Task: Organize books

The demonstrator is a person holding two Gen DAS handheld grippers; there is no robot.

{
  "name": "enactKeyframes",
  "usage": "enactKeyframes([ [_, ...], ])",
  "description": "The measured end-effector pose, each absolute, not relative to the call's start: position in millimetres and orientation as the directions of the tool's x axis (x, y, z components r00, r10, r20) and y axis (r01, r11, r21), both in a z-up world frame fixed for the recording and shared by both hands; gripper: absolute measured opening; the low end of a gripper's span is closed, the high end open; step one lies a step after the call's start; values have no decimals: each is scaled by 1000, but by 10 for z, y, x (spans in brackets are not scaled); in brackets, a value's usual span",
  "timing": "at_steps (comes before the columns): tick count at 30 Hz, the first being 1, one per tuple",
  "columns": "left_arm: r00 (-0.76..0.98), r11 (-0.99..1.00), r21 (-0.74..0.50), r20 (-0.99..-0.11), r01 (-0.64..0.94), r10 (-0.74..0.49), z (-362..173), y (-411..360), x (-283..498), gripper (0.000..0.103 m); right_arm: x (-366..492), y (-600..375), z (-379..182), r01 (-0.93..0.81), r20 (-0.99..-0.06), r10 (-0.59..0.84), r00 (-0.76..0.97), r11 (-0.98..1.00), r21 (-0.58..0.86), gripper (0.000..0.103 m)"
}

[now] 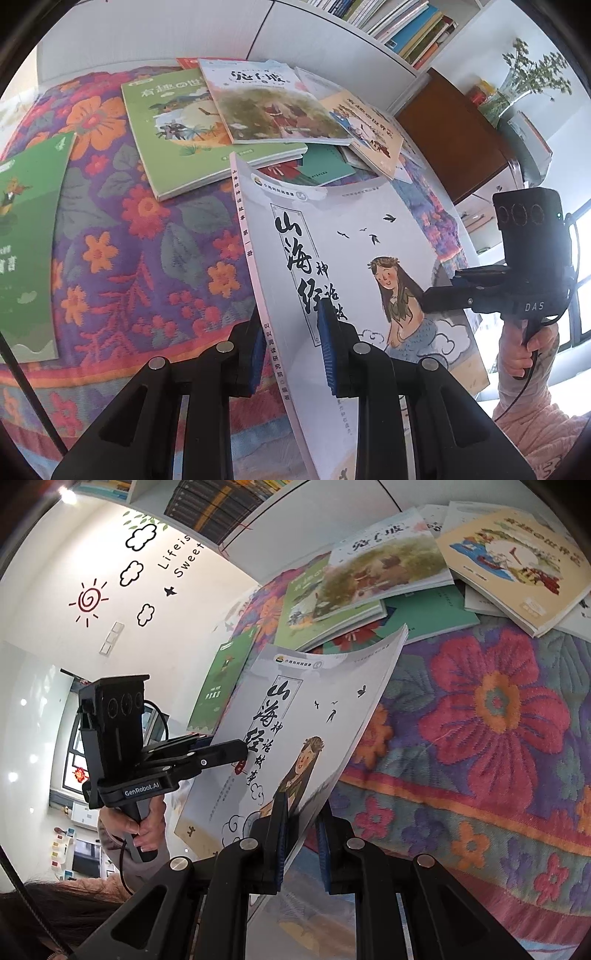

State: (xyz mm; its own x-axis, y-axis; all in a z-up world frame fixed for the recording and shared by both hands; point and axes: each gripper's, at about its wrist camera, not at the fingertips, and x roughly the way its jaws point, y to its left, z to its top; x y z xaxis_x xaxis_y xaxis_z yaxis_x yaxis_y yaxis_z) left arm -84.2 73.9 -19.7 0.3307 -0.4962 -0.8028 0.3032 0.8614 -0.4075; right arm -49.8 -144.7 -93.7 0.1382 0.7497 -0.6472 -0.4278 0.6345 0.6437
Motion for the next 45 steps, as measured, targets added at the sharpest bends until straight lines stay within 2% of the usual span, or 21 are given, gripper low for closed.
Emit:
enactKeyframes([
  [12, 421, 905, -297, -810, 306, -408, 97, 910, -878, 23, -552, -1295, -753, -507, -659, 732, 173, 640, 578, 14],
  [24, 557, 965, -199, -788, 172, -262, 335, 1516, -844, 24, -507, -705, -475, -638, -680, 715, 164, 602, 479, 14],
  [38, 627, 975, -223, -759, 4, -176, 390, 2455, -515, 24, -416, -19, -367, -733, -682, 703, 201, 570, 372, 15],
  [45, 638, 983, -184, -760, -31, -122, 340, 2922, -335, 25, -225, 271, -444, -733, -647, 743, 171, 535, 420, 15],
])
